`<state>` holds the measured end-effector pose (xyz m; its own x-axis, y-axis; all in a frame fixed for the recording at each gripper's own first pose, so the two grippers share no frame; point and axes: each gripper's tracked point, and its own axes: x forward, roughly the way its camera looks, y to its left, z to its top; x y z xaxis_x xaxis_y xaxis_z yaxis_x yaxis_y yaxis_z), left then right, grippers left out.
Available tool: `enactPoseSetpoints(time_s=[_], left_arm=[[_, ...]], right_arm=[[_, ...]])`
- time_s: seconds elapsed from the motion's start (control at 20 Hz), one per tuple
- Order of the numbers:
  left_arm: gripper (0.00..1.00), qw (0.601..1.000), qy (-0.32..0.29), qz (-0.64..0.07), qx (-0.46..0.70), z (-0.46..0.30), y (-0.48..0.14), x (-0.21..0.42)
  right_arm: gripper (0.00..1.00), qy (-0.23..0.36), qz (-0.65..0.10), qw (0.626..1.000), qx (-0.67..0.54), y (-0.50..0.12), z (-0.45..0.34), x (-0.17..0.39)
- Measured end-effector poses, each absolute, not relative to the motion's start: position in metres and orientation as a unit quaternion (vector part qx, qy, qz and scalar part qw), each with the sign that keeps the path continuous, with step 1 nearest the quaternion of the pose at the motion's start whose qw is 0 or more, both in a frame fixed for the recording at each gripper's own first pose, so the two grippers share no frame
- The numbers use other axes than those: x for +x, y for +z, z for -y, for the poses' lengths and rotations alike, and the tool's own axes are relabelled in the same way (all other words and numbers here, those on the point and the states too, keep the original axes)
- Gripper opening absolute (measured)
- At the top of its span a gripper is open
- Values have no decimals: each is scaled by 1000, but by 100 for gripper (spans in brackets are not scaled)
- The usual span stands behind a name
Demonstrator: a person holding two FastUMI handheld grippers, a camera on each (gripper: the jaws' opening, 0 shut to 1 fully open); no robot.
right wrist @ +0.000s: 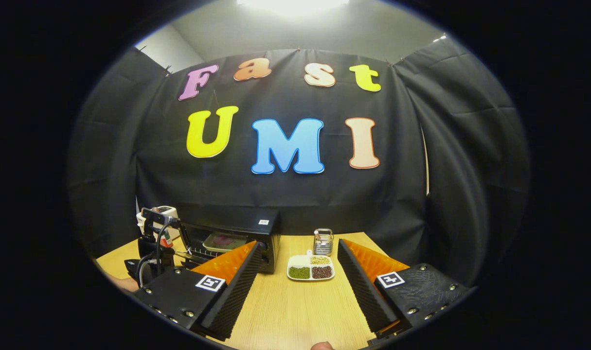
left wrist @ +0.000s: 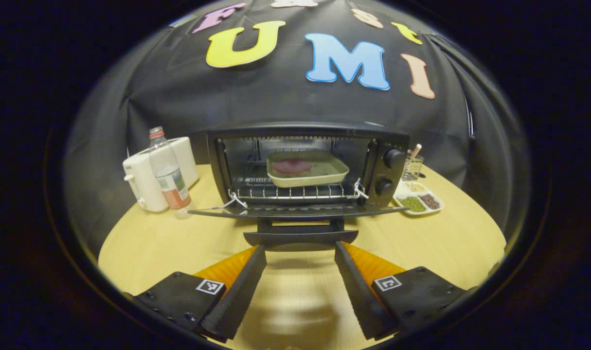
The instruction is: Open the electric oven with the left hand, put the food in, and close the electric oven.
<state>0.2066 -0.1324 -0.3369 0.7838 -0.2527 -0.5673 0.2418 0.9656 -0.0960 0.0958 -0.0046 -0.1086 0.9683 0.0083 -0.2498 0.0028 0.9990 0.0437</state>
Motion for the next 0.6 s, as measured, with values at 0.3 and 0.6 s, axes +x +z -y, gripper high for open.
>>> enactPoseSetpoints(time_s=[0.3, 0.6], left_arm=[[100, 960, -127, -249, -26, 140, -292, 258], [96, 979, -128, -155, -40, 135, -199, 265]], right_arm=[[98, 3, -126, 992, 25, -110, -2, 103], [98, -3, -109, 994, 29, -97, 8, 96]])
